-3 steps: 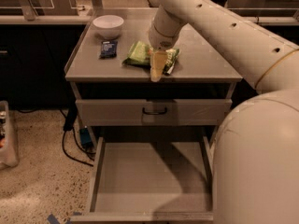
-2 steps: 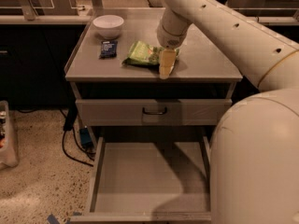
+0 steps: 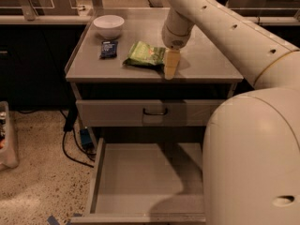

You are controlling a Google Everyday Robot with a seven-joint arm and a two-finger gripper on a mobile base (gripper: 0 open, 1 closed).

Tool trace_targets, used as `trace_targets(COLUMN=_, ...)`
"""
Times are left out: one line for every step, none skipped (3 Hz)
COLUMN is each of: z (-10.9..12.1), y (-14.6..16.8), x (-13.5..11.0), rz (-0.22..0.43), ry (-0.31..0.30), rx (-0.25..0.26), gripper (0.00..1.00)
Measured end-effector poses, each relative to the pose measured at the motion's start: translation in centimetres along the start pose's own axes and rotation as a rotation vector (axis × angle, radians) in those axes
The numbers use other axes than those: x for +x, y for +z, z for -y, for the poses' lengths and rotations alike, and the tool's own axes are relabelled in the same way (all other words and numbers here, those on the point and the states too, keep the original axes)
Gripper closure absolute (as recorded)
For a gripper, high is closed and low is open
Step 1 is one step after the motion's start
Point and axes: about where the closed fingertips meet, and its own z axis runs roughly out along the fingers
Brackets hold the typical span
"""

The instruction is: Place green jalapeno chip bag into middle drawer

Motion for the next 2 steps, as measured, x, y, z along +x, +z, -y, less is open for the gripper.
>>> trace_targets(z=0.9, y=-1.4, x=-1.0, rz=-0.002, ry=-0.035, rx=0.025, gripper=0.0)
trace_targets(z=1.8, y=-2.6, x=-2.6, rz=0.002, ry=-0.079, rx=0.047, gripper=0.0)
